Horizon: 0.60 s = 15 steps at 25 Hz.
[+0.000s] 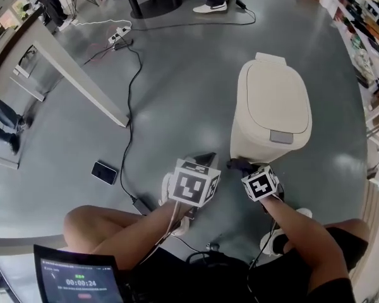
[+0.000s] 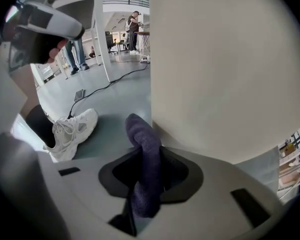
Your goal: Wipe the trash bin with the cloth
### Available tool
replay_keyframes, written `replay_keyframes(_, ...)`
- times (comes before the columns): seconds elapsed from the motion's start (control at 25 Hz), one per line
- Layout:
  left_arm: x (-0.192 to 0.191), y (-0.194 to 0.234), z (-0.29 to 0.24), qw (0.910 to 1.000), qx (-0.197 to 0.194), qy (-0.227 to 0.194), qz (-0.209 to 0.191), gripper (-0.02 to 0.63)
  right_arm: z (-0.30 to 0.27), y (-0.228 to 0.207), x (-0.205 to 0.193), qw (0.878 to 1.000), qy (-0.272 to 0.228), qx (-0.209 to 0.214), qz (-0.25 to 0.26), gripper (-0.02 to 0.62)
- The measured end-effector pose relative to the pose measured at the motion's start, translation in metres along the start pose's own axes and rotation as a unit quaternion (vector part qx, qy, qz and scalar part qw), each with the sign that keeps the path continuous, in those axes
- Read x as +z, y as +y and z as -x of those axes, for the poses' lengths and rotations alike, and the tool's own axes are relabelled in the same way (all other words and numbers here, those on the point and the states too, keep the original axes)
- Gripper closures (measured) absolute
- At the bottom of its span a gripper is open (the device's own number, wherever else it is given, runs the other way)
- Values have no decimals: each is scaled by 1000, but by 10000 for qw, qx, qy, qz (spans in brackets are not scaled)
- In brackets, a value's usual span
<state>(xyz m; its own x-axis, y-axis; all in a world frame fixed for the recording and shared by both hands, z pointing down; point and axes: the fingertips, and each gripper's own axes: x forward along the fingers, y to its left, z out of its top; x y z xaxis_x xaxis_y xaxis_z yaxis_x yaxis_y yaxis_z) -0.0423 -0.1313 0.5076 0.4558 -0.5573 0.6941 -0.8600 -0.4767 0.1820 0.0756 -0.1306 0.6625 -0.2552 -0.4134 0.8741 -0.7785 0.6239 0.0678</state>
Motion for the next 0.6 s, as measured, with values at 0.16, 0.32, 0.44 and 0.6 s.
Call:
replay_keyframes(0.16,-6,6,1,9999,-67,-79,57,609,-26,5,-1,9998,182,22,-4,506)
replay_keyframes(0.32,-9,7,3,10000,-29,-49,78,609,-28,-6,-14,9983,407,-93,-418,506)
replay_keyframes(0.44,-8,5,2,10000,-17,10,54,609,-23,-17,-20,9965,443,-159,-686,506)
replay_keyframes(0.6,-2,-3,-4,10000,-49,76,-31,608,-16,-30,-24,9954,429,-190,-830,506)
